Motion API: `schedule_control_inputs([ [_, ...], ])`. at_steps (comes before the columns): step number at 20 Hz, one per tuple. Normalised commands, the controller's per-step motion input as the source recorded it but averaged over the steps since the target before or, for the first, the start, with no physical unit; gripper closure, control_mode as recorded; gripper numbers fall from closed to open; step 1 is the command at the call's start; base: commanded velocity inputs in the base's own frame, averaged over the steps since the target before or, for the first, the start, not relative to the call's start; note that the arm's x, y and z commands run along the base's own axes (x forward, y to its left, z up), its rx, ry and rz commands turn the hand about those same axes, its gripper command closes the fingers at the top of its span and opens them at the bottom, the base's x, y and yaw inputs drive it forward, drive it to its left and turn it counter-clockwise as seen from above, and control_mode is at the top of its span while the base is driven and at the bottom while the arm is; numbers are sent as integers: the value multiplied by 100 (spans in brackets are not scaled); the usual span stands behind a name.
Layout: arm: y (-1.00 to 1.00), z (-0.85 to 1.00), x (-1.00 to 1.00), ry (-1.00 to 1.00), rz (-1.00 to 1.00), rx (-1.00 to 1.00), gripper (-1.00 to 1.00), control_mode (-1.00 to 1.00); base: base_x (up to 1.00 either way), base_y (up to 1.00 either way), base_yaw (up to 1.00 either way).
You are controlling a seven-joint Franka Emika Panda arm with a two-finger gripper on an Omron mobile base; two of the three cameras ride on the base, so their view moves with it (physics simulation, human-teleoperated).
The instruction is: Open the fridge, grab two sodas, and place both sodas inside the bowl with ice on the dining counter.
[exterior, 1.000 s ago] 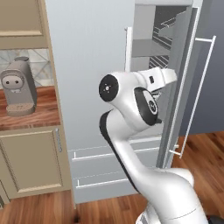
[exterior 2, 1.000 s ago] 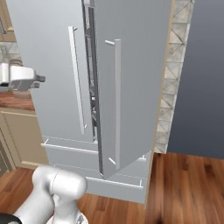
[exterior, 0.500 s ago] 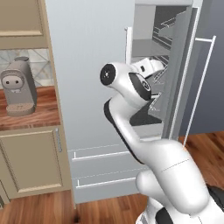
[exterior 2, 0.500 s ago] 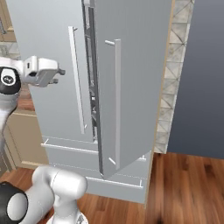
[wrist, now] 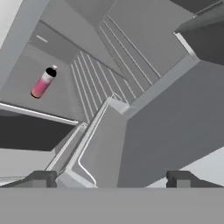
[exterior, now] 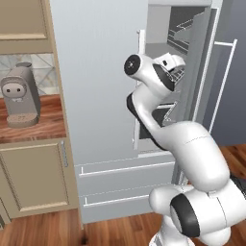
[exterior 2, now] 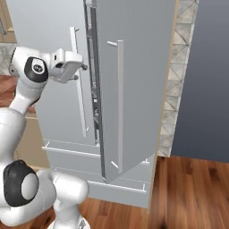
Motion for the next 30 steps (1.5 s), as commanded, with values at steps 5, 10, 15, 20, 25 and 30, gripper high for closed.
schedule_control_inputs([
  [5, -65, 0, 8, 1, 0, 0, -100, -100, 0, 0, 0],
  [10, -82, 0, -6, 0, 0, 0, -100, -100, 0, 0, 0],
  [15, -81, 0, 1, 2, 0, 0, -100, -100, 0, 0, 0],
  [20, -98, 0, 1, 1, 0, 0, -100, -100, 0, 0, 0],
  [25, -100, 0, -7, 0, 0, 0, -100, -100, 0, 0, 0],
  [30, -100, 0, -31, -3, 0, 0, -100, -100, 0, 0, 0],
])
